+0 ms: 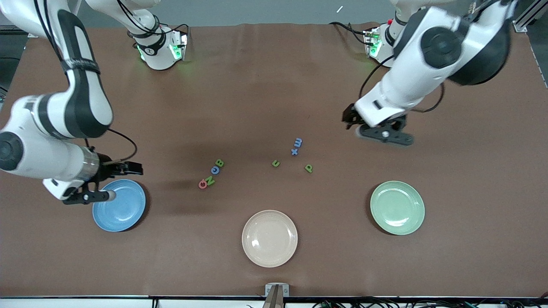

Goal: Sort uppercase to blue plate, lowercase to green plate
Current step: 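Reach the right gripper to the uppercase letters while the left gripper reaches lowercase, then grasp the green B with the right gripper while the left gripper grasps blue m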

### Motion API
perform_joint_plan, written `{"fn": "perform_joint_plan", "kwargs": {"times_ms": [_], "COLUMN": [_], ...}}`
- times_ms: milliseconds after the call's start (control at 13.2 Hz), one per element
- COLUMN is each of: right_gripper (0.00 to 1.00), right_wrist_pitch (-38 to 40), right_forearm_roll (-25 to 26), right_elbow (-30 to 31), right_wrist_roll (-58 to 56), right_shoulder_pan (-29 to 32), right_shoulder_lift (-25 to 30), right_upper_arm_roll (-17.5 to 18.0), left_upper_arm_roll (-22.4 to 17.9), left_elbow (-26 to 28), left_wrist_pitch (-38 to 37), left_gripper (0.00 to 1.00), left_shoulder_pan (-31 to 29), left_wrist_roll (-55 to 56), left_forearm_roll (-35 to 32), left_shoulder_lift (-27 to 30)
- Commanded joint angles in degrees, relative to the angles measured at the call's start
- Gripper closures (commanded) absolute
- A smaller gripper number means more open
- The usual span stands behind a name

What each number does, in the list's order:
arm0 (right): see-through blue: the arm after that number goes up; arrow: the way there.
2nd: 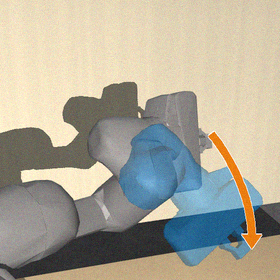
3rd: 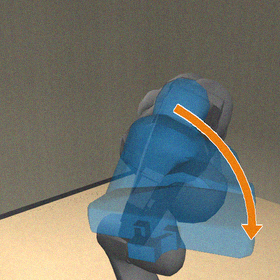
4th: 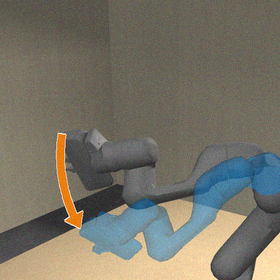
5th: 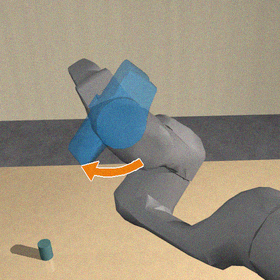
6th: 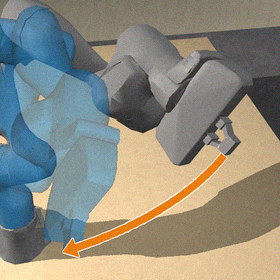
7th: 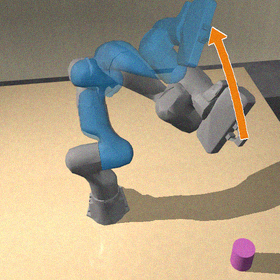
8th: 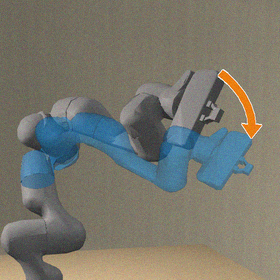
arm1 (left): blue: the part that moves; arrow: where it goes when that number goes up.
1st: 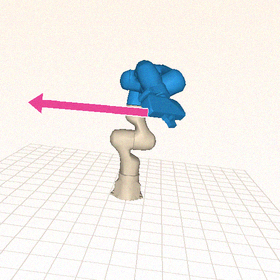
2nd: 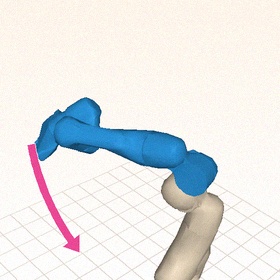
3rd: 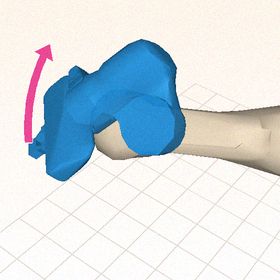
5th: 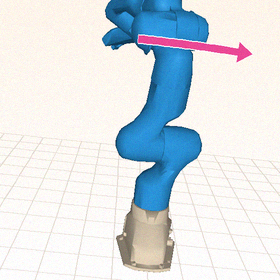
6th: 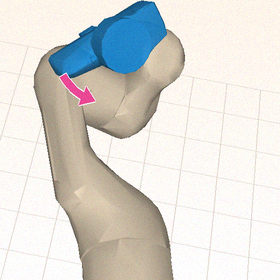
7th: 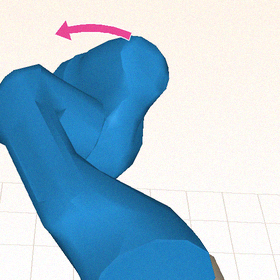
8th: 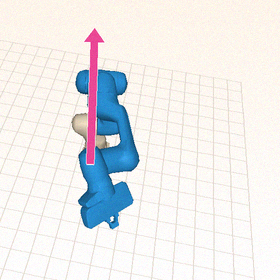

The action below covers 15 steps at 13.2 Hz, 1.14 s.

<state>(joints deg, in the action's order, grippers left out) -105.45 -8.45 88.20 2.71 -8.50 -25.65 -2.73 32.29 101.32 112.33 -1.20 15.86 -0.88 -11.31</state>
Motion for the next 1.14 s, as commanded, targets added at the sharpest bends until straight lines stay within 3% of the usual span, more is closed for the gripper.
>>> {"fn": "perform_joint_plan", "kwargs": {"times_ms": [0, 303, 531, 834, 1061], "right_gripper": [0.0, 0.0, 0.0, 0.0, 0.0], "right_wrist_pitch": [-3.95, -13.79, -20.74, -24.45, -24.45], "right_forearm_roll": [-1.49, -2.01, -2.01, -1.66, -1.66], "right_elbow": [-1.19, -1.1, -0.66, 4.95, 9.52], "right_wrist_roll": [11.4, 34.06, 42.62, 43.26, 42.64], "right_shoulder_pan": [-4.06, -11.96, -15.4, -18.04, -19.09], "right_shoulder_lift": [-4.04, -10.89, -14.76, -14.96, -13.64], "right_upper_arm_roll": [-0.35, -0.35, -0.44, -0.44, -0.35], "left_upper_arm_roll": [0.23, 0.06, 0.23, 0.5, 1.02], "left_elbow": [4.06, 3.71, 3.18, 4.06, 5.29], "left_wrist_pitch": [8.68, 12.64, 13.44, 20.28, 23.89], "left_gripper": [0.01, 0.14, 0.16, 0.2, 0.29], "left_shoulder_pan": [4.0, 10.67, 13.5, 13.59, 13.59], "left_wrist_roll": [3.28, 18.88, 32.02, 32.65, 32.74], "left_forearm_roll": [-6.21, -17.97, -29.42, -29.97, -29.71], "left_shoulder_lift": [-5.72, -16.0, -22.16, -26.56, -28.85]}}
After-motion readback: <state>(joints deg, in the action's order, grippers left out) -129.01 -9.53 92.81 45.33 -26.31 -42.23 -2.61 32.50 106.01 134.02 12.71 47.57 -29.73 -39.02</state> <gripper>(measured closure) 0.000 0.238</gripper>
